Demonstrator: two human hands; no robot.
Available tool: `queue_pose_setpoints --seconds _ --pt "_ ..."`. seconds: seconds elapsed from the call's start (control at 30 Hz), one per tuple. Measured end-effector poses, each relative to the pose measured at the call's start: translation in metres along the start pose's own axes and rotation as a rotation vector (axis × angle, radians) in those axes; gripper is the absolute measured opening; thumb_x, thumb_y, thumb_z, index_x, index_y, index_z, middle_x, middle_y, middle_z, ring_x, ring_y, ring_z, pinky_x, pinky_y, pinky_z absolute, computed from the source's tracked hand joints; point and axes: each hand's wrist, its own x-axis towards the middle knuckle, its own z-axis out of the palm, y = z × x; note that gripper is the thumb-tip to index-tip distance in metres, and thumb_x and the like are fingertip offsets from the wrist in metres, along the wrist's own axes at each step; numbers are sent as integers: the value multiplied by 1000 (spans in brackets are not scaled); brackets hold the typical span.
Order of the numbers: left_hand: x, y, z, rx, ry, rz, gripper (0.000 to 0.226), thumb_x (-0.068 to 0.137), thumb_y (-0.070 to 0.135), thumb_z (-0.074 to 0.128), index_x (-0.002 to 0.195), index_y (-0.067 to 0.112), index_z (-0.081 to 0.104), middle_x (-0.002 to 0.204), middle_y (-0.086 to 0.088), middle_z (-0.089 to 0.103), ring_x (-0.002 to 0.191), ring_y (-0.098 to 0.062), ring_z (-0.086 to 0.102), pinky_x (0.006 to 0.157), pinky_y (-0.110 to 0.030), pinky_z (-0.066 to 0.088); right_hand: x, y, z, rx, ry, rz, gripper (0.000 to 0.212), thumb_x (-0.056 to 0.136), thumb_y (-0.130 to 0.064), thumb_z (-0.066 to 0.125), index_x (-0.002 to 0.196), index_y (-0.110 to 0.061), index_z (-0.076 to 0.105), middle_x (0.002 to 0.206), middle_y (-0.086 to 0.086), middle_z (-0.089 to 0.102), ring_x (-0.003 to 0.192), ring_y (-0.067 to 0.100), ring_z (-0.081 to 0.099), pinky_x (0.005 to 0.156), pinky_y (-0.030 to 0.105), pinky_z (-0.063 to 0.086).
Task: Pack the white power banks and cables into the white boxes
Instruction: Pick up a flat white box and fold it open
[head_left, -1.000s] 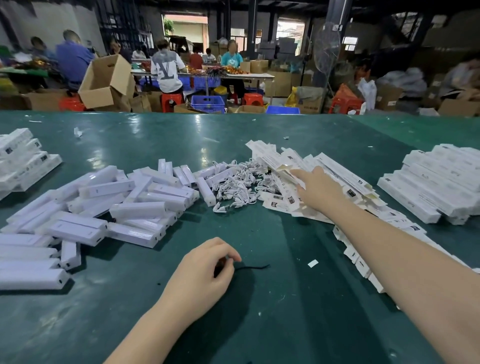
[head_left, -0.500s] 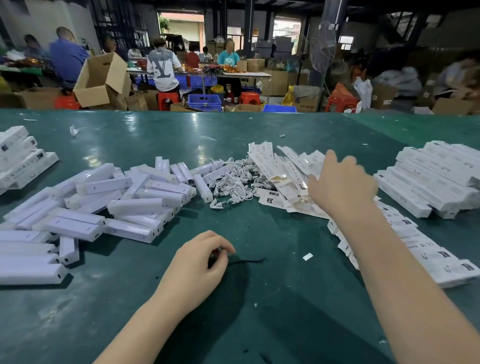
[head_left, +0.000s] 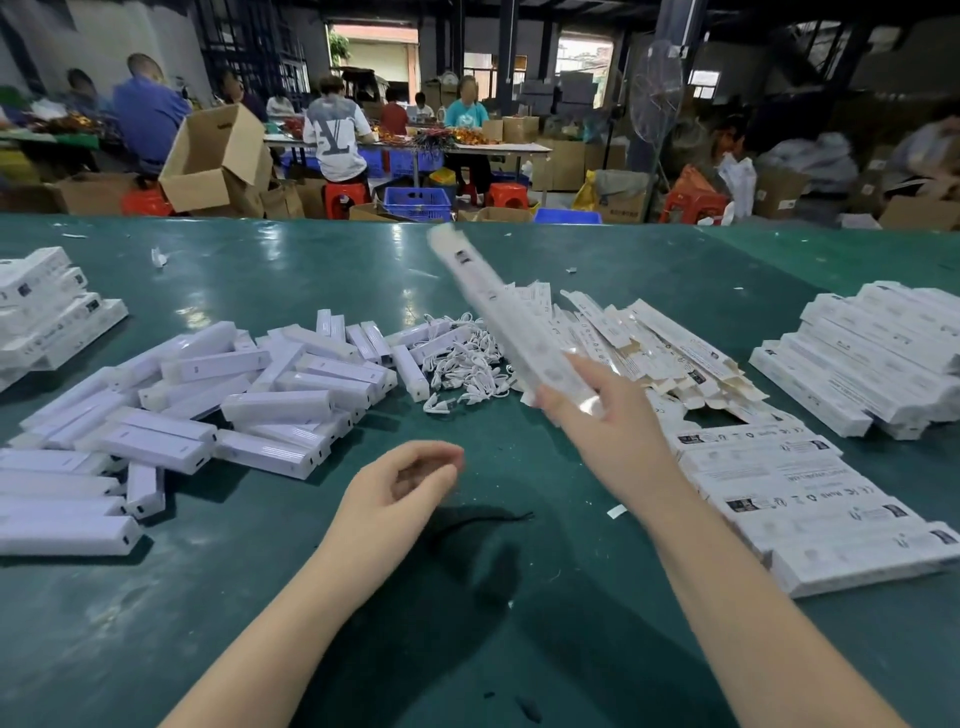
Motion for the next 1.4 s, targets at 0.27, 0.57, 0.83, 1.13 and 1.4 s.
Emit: queue_pose_setpoints --seconds 0.27,0.57,0.83,1.13,1.4 --pt "8 11 -7 -821 10 -157 49 81 31 69 124 13 56 116 -10 70 104 -23 69 68 -35 59 -30 -5 39 368 -623 141 23 94 -5 61 117 -7 66 92 -1 72 74 20 71 77 28 55" --pt "10 18 -13 -1029 358 -346 25 80 24 71 92 7 57 93 -6 65 80 -16 73 53 -24 56 -44 -6 50 -366 -232 -511 38 83 -11 71 120 -20 69 114 -8 71 99 19 65 84 37 53" --pt "7 19 -17 -1103 339 -467 49 68 31 77 103 4 58 96 -7 67 74 -15 72 53 -24 57 -44 -10 52 -495 15 -980 37 88 6 58 109 -18 76 113 -4 72 84 27 61 77 34 52" --pt "8 26 -22 -1114 402 -435 26 90 28 65 95 3 61 77 -9 75 67 -14 73 52 -25 57 -49 -18 45 248 -120 -324 45 80 6 41 111 -19 61 101 -1 64 97 16 60 90 24 48" --pt "12 21 -22 -1051 425 -386 23 91 27 64 91 4 62 81 -6 73 88 -19 72 66 -32 61 -49 -23 40 127 -249 -310 15 82 -11 74 82 -18 61 89 -7 55 89 14 57 80 19 48"
